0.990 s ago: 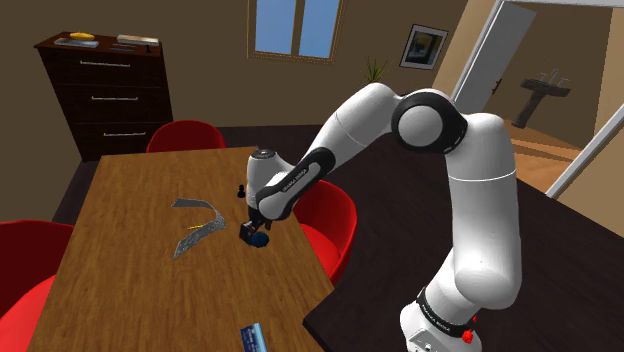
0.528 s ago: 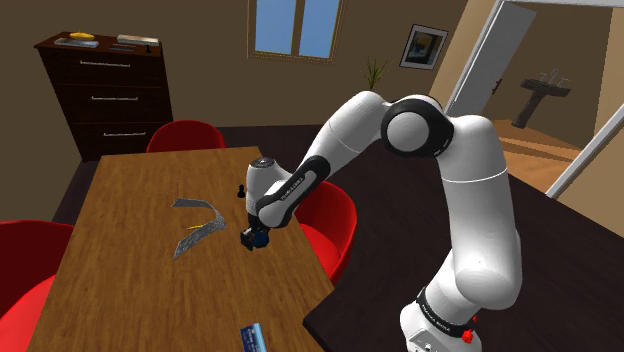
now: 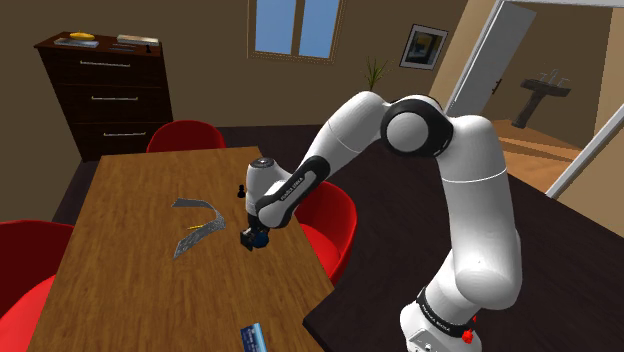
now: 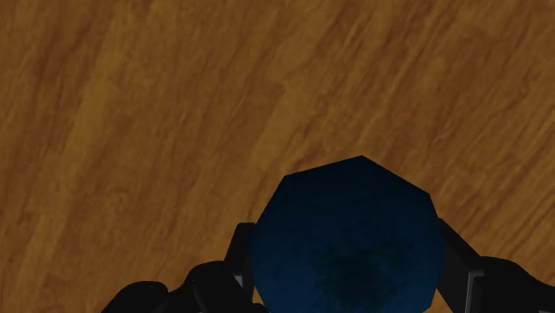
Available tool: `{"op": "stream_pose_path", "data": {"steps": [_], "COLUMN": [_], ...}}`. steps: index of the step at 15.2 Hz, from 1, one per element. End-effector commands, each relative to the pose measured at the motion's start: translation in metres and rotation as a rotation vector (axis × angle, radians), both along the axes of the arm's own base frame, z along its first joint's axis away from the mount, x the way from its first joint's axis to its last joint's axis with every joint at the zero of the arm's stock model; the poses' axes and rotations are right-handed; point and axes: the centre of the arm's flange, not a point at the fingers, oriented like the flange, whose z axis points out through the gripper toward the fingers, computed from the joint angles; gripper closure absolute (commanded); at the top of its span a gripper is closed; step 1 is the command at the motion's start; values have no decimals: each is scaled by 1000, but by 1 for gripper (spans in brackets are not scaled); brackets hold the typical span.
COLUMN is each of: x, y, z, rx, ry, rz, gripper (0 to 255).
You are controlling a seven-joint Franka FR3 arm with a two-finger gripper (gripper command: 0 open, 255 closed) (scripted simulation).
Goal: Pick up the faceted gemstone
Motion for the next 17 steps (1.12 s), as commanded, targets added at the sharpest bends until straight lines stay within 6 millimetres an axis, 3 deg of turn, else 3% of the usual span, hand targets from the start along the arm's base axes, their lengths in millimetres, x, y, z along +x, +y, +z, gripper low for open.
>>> {"op": "stream_pose_path", "data": {"steps": [1, 17], "x": [0, 0], "y": [-1, -1], "z": [-1, 79], "rx": [-1, -1], "ry": [1, 1], "rz": [-1, -1], "gripper": [255, 255]}}
